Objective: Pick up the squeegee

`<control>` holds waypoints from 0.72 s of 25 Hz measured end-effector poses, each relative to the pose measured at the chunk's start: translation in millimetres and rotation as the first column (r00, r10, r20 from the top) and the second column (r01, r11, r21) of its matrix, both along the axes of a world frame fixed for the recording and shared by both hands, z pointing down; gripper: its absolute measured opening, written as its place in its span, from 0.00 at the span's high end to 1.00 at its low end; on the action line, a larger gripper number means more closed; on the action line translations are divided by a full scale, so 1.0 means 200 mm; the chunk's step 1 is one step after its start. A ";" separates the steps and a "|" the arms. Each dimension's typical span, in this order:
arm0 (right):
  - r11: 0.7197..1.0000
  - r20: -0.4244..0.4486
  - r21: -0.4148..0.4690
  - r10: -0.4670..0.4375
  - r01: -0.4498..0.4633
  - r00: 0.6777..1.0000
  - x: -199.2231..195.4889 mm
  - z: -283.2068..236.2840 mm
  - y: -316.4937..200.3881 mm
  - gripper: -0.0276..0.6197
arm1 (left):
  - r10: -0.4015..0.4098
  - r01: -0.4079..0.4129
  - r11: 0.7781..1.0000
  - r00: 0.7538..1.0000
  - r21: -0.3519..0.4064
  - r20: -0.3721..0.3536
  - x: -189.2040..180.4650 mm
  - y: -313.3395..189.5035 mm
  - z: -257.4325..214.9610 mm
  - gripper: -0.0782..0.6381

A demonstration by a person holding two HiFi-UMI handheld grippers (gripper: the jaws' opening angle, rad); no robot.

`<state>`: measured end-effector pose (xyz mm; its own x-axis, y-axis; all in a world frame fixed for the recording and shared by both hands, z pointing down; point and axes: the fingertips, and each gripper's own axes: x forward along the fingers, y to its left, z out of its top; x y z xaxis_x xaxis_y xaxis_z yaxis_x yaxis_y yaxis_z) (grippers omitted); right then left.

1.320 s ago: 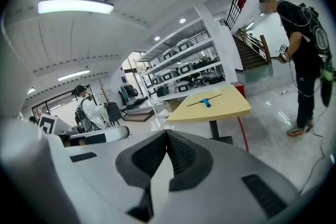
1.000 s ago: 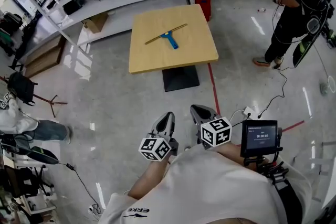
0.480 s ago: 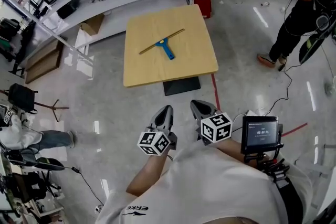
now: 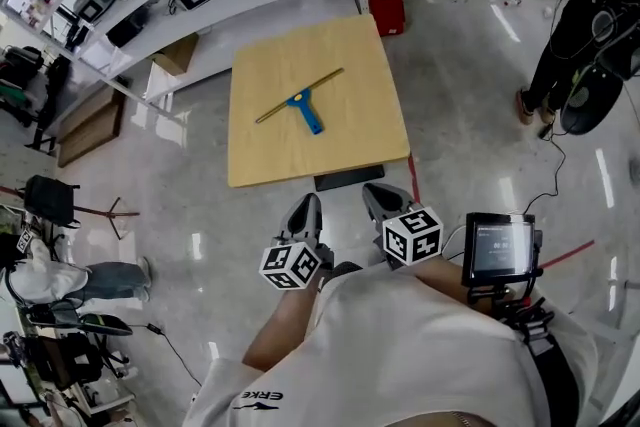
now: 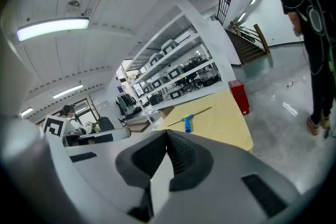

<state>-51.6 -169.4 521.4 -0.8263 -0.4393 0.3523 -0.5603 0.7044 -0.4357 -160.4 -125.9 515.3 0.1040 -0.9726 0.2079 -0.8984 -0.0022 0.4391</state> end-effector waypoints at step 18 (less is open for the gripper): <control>0.997 -0.020 -0.044 0.058 -0.059 0.998 -0.13 0.14 -0.40 0.95 | -0.034 0.032 0.996 0.999 -0.082 -0.028 -0.24 -0.45 0.21 0.88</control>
<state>-76.6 -249.6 548.8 -0.7927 -0.4706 0.3876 -0.6084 0.6505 -0.4547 -207.5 -216.2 558.2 0.0793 -0.9556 0.2837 -0.8843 0.0640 0.4626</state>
